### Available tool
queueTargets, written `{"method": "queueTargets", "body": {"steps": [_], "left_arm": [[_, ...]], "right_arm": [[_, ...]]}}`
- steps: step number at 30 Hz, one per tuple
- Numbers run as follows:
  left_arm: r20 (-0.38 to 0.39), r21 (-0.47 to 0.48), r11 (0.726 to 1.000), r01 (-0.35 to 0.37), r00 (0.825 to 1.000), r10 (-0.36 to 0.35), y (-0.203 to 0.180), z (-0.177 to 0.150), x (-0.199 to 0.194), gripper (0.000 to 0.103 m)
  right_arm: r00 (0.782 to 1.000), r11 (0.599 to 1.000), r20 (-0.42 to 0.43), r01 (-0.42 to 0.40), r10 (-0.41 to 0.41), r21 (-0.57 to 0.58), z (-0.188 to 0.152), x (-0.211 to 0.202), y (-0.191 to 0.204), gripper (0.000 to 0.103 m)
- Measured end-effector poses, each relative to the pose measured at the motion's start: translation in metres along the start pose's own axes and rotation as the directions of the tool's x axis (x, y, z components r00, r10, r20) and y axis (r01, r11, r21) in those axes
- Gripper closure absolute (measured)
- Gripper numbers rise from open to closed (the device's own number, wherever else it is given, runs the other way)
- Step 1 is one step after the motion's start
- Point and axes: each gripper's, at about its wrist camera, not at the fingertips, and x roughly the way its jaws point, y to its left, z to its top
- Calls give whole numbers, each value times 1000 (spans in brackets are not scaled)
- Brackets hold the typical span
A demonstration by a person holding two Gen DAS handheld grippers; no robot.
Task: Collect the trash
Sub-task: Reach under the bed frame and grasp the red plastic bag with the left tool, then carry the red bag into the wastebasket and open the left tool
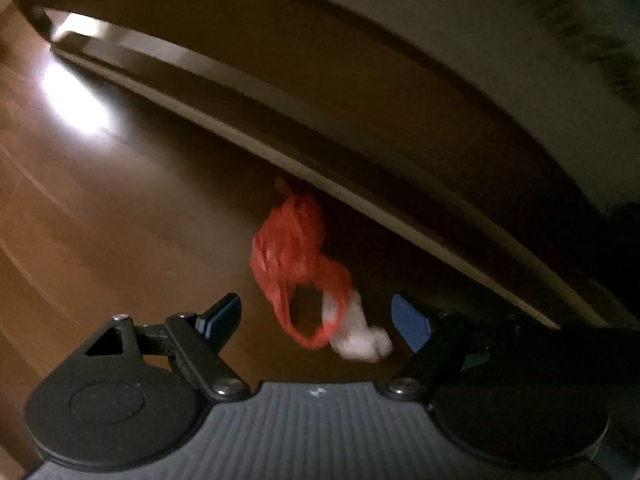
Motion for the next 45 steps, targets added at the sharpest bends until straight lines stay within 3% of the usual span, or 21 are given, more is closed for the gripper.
{"method": "queueTargets", "body": {"steps": [5, 9, 16, 17, 18, 20, 22, 31, 40, 45], "left_arm": [[19, -10, 999, -49, 999, 49, -14, 12, 82, 21], [-1, -38, 996, -81, 997, 81, -10, 18, 141, 21], [-22, -76, 993, -88, 996, 86, 2, 21, 195, 22], [-21, -83, 993, -85, 996, 84, 4, 20, 199, 30], [-24, -89, 993, -83, 996, 81, 5, 20, 203, 46], [-35, -106, 992, -67, 997, 64, 10, 18, 208, 51], [-26, -108, 992, -65, 998, 63, 11, 14, 207, 64], [-34, -104, 990, -97, 995, 94, 20, -3, 172, 67], [-52, -15, 993, -116, 992, 115, 23, -48, 66, 67], [-61, -26, 992, -121, 991, 119, 37, -72, 4, 67]], "right_arm": [[1000, 1000, 0, 11, -11, 17, -1, 5, -10, 90], [1000, 999, -3, 2, -2, 35, -3, -4, 6, 90], [1000, 998, -19, -16, 17, 57, 0, -9, 7, 90], [1000, 998, -22, -19, 20, 61, 1, -7, 8, 90], [999, 998, -25, -23, 24, 63, 1, -7, 10, 90], [999, 997, -29, -30, 32, 67, 0, -5, 13, 90], [999, 997, -31, -37, 39, 64, 1, -5, 13, 90], [999, 998, -3, -44, 44, 53, -1, -6, 17, 90], [999, 999, 11, -31, 30, 41, -2, -7, 11, 90], [1000, 999, 16, -21, 21, 33, -2, -5, 6, 90]]}}
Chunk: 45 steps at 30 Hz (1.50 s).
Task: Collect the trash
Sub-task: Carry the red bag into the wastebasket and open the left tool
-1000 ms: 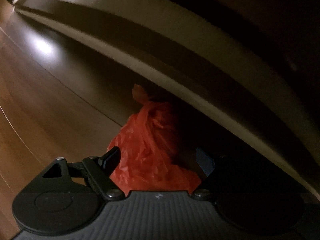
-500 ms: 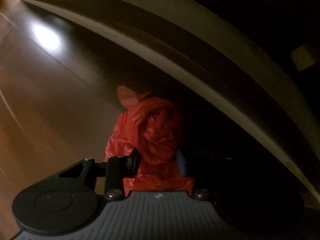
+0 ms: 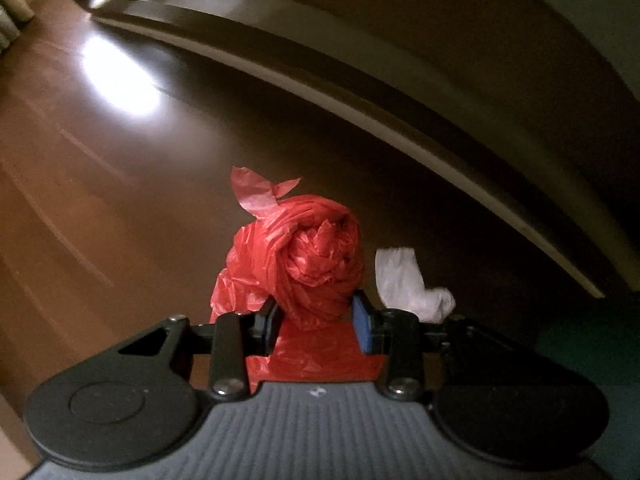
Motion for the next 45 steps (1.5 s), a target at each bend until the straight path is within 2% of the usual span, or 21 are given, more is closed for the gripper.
{"method": "queueTargets", "body": {"steps": [9, 12, 15, 20, 25, 32, 37, 39, 42, 45], "left_arm": [[-14, -2, 1000, 21, 1000, -21, 12, -36, -97, 67], [-19, 28, 999, 32, 999, -31, 4, -35, -126, 67], [-26, 76, 995, 58, 998, -56, -6, -49, -161, 67], [-39, 168, 975, 147, 989, -142, -31, -68, -233, 67], [-88, 239, 941, 241, 970, -226, -71, -76, -273, 67], [-138, 277, 912, 303, 952, -274, -122, -75, -265, 67], [-199, 260, 919, 295, 948, -248, -139, -77, -234, 70], [-202, 271, 926, 264, 956, -214, -142, -78, -224, 67], [-238, 240, 930, 279, 945, -223, -139, -78, -213, 66], [-245, 253, 928, 272, 946, -211, -141, -79, -210, 60]], "right_arm": [[999, 997, 17, 36, -35, -65, -3, -7, 1, 90], [999, 995, 21, 46, -44, -83, 0, -13, -4, 90], [999, 994, 20, 50, -48, -102, 0, -6, 2, 90], [998, 985, 31, 51, -46, -166, -2, -4, 2, 90], [999, 975, 46, 30, -20, -220, 0, -3, 9, 90], [998, 960, 57, -8, 25, -281, 4, -8, 36, 89], [997, 950, 52, -35, 54, -312, 4, -7, 46, 90], [997, 952, 42, -52, 67, -301, 8, -3, 44, 90], [997, 948, 36, -58, 73, -311, 12, 2, 43, 90], [997, 944, 32, -55, 69, -326, 15, 5, 42, 90]]}}
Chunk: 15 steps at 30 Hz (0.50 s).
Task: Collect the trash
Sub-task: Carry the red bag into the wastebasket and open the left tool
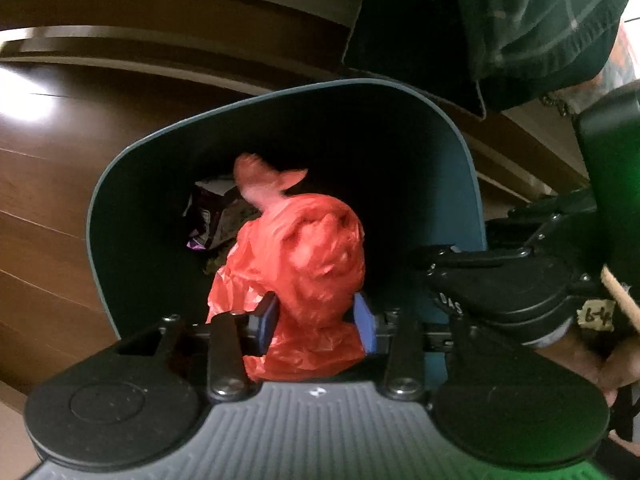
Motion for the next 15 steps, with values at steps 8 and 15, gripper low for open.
{"method": "queueTargets", "body": {"steps": [8, 15], "left_arm": [[-11, -49, 996, 74, 997, -75, 13, 8, 7, 28], [47, -57, 986, 156, 987, -153, 23, -3, -24, 23]], "right_arm": [[999, 999, -17, 28, -28, 16, 3, 7, -13, 89], [999, 997, -25, 46, -45, 67, 4, 25, -41, 89]]}}
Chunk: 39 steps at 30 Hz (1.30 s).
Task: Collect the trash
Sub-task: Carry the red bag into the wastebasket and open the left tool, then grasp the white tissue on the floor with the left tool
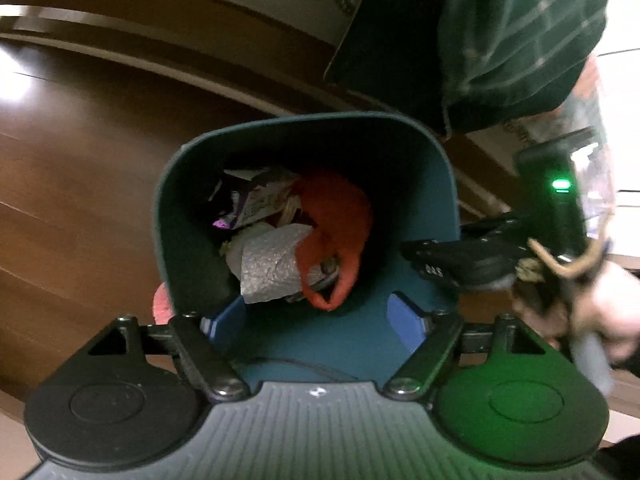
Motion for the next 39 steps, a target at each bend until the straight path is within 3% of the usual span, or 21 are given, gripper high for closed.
{"method": "queueTargets", "body": {"steps": [6, 11, 17, 25, 31, 38, 39], "left_arm": [[63, -44, 999, -24, 998, 26, 27, 3, -15, 22], [123, -40, 984, -172, 977, 176, 52, 19, 14, 22], [140, -1, 968, -250, 959, 248, 79, 51, 97, 22], [125, -77, 969, -236, 962, 244, 120, 99, 230, 22], [99, -156, 965, -212, 968, 229, 143, 133, 315, 22], [31, -157, 947, -280, 957, 288, 149, 145, 384, 23], [25, -172, 945, -279, 957, 288, 152, 144, 390, 27]], "right_arm": [[999, 997, -19, 34, -33, 65, 8, 29, -32, 89], [998, 990, -31, 52, -48, 130, 14, 54, -55, 89], [999, 980, -20, 54, -51, 189, 14, 86, -96, 90], [997, 962, -42, 68, -60, 266, 3, 123, -146, 89], [996, 950, -71, 76, -57, 302, -4, 127, -150, 89], [996, 947, -75, 62, -41, 315, 8, 123, -134, 89], [997, 948, -73, 58, -37, 314, 8, 125, -139, 89]]}}
